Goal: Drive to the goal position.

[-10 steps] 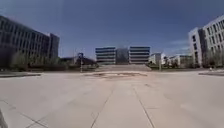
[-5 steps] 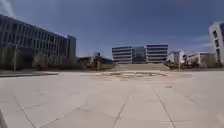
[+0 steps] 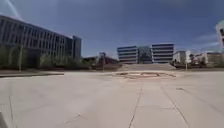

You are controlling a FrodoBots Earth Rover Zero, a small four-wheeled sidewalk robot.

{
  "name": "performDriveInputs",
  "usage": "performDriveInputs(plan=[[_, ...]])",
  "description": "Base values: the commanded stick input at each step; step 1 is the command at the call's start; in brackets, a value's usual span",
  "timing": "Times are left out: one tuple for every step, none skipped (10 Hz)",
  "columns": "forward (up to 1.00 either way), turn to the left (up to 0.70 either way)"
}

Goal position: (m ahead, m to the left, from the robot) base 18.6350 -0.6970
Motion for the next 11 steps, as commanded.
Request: performDriveInputs(plan=[[0.7, -0.03], [0.7, -0.03], [0.7, -0.03], [0.7, -0.03], [0.7, -0.03], [0.7, -0.03], [0.7, -0.03], [0.7, -0.03], [0.7, -0.03], [0.7, -0.03], [0.7, -0.03]])
